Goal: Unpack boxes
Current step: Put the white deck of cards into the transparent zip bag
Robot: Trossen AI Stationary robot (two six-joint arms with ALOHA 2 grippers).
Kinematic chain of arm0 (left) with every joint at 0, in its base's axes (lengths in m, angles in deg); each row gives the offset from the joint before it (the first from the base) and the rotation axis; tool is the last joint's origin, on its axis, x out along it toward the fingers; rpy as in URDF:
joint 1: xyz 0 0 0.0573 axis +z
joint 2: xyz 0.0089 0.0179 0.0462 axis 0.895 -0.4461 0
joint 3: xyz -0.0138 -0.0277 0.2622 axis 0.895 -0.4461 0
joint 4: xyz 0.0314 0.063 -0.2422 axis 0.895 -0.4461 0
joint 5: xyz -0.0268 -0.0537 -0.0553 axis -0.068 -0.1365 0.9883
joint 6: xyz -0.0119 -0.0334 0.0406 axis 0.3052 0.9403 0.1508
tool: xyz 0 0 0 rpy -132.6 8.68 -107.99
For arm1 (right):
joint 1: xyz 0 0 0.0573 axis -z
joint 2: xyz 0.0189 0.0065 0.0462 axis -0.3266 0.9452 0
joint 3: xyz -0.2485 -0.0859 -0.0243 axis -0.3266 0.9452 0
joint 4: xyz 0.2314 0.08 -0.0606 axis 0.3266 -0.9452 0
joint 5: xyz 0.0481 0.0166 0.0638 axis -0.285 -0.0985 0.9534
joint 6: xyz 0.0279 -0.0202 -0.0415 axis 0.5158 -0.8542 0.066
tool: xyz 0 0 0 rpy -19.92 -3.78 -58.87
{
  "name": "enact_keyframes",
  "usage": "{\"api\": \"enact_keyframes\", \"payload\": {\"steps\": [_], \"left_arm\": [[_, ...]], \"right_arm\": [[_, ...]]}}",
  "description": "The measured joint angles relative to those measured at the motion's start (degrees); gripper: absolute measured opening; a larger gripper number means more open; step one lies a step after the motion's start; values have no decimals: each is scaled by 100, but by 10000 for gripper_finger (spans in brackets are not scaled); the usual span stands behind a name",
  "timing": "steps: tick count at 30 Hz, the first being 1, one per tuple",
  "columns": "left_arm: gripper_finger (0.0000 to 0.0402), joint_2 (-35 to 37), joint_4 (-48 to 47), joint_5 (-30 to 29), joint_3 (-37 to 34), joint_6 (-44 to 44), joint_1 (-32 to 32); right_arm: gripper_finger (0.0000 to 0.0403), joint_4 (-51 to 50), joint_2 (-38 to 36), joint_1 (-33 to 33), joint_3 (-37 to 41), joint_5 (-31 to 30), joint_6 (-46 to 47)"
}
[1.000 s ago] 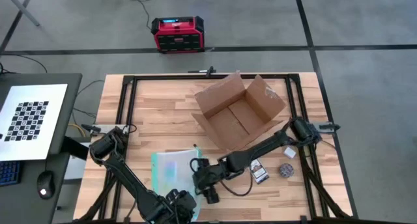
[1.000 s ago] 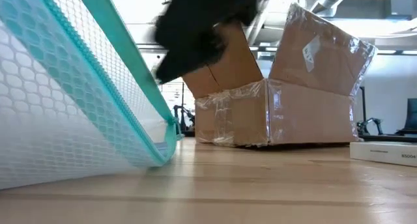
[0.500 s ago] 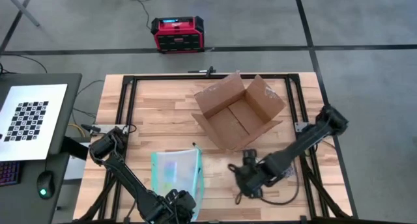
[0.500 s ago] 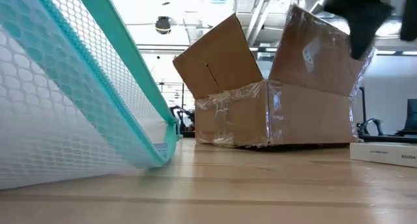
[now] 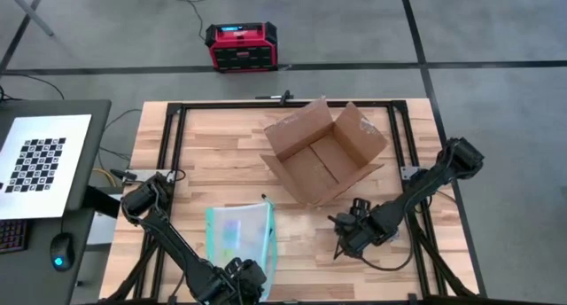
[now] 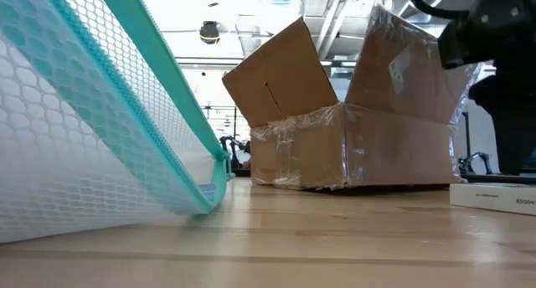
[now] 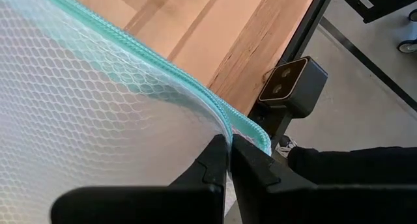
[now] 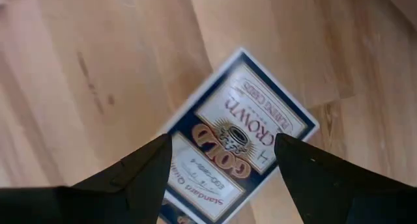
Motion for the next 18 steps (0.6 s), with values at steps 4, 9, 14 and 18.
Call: {"api": "enact_keyframes", "payload": {"steps": [4,9,14,18], "left_arm": [[0,0,6,22,0,41,-17],[0,0,45,34,0,65,-22],[0,0,86,49,0,62,-22],[0,0,60,50,0,53,-22]], "right_arm": [[265,32,0,-14,168,-120,234],[265,118,-28,-105,404,-323,934],[265,205,-26,-128,433,-364,1497],[265,242,-91,-86,451,-358,2261]]}}
